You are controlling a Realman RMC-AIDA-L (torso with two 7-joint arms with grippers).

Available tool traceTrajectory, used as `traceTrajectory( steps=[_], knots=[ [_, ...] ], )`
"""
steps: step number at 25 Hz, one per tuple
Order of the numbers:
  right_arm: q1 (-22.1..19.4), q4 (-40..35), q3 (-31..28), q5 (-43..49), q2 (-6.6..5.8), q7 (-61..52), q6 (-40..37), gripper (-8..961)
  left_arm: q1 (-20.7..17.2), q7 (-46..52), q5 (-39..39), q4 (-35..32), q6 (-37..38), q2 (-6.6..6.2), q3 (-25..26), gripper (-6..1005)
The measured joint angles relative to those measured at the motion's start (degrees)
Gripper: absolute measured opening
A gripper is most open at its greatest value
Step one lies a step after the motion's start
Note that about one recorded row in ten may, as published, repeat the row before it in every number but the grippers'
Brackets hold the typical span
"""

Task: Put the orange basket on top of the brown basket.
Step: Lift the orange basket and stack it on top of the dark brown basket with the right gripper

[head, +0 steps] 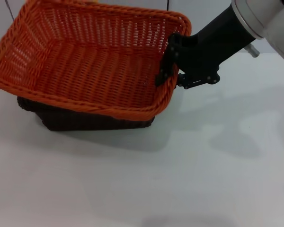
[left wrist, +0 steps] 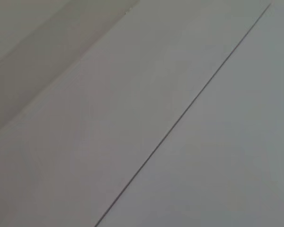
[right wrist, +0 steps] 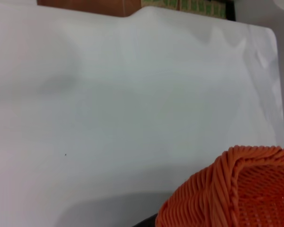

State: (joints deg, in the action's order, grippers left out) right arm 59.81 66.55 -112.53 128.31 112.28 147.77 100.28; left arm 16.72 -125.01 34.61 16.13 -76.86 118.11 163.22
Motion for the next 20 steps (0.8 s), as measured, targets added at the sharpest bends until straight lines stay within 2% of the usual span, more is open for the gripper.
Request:
traceTrajectory(
  steps=[7,8,10,13,17,20],
  knots=[
    [-0.9,0.11,0.61,0.27,0.37,0.35,-1.48,159,-0.36,-0.45,0.02,-0.54,-0.68,0.02,-0.12,512],
    [-0.97,0.11,0.58,0.23,0.68,-0.07,-2.19,159,-0.19,-0.79,0.02,-0.55,-0.42,0.0,-0.12,512],
    [-1.0,0.9,0.24,-0.13,2.06,-3.18,-4.64,159,-0.19,-0.79,0.02,-0.55,-0.42,0.0,-0.12,512],
    [-0.3,3.62,0.19,-2.56,4.33,-13.84,-8.0,159,0.46,-1.06,0.09,2.02,0.99,-0.35,-1.45,512],
    [1.91,4.96,1.72,-9.59,5.6,-32.04,-12.79,158,0.29,-1.53,0.11,3.69,1.49,-0.37,-1.87,512],
    [0.49,6.41,7.39,-15.11,6.46,-46.1,-23.11,158,0.16,-1.74,0.09,5.04,2.28,-0.49,-1.8,512]
  ],
)
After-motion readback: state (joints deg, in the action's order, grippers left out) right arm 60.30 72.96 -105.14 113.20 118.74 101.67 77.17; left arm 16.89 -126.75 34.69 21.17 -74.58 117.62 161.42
